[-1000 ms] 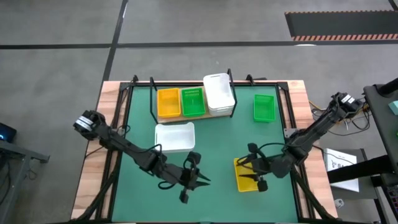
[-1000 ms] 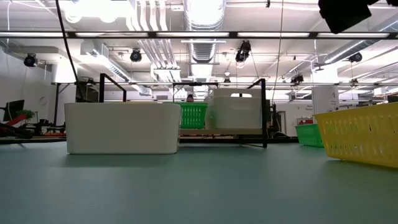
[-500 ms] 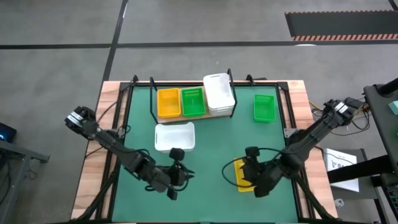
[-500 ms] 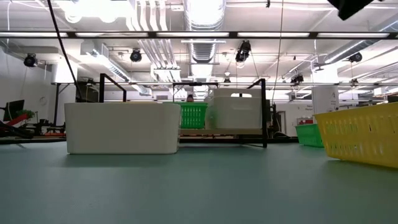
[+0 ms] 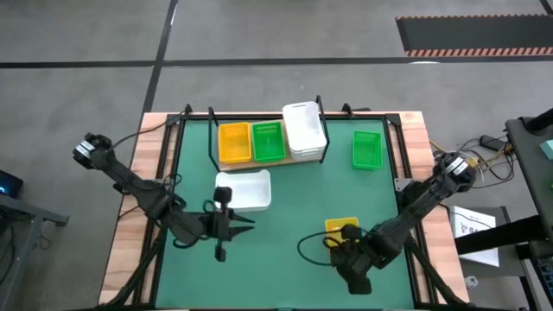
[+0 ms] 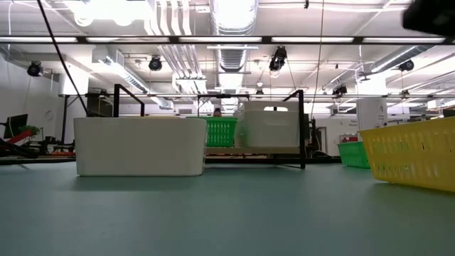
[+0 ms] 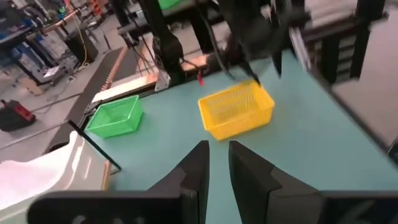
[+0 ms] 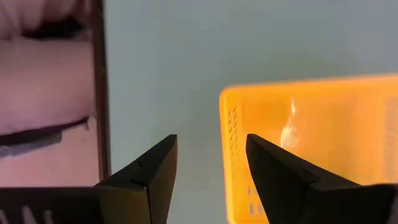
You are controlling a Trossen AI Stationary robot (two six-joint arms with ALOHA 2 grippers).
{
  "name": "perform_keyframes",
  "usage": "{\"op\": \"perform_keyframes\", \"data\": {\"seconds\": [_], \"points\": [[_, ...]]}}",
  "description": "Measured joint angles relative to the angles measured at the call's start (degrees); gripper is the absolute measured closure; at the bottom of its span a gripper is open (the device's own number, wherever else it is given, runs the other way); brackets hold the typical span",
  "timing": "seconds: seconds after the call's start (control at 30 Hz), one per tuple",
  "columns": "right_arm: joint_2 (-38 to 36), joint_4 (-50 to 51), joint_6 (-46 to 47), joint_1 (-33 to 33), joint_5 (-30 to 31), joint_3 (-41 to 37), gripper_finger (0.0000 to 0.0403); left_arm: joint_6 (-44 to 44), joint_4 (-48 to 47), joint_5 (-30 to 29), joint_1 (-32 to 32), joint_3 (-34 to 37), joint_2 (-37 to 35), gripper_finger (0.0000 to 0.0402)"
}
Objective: Stack baskets on shelf by color
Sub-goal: Stack the yellow bin on the yellow bin on the shelf
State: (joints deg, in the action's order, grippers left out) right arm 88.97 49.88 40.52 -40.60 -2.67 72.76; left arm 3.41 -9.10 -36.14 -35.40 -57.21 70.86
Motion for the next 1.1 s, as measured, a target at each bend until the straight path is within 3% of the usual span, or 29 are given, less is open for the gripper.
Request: {"op": "perform_keyframes", "data": {"seconds": [0.17,0.43,0.53,0.7,0.87,1.1], "points": [[4.09,3.34,4.7,-0.65,-0.47,-0.18,0.022,-1.91,4.69,0.22,-0.07,5.14,-3.36,0.0357],[10.16,3.96,2.74,-0.68,1.18,-1.17,0.0229,-3.11,5.51,0.38,-1.24,9.27,-6.12,0.0357],[11.47,3.76,1.82,-0.65,1.26,-1.17,0.0264,-3.01,5.85,0.37,-1.44,9.28,-6.85,0.0357],[11.47,3.45,1.58,-0.63,1.23,-1.1,0.0374,-0.1,5.84,0.29,-1.42,11.25,-7.57,0.0357],[10.2,4.75,2.95,0.33,2.63,3.41,0.0393,0.25,7.62,-0.61,-1.42,14.36,-8.49,0.0357],[10.16,7.21,-3.86,4.91,13.22,15.08,0.0394,1.85,13.49,-2.71,-1.87,19.67,-15.0,0.0357]]}}
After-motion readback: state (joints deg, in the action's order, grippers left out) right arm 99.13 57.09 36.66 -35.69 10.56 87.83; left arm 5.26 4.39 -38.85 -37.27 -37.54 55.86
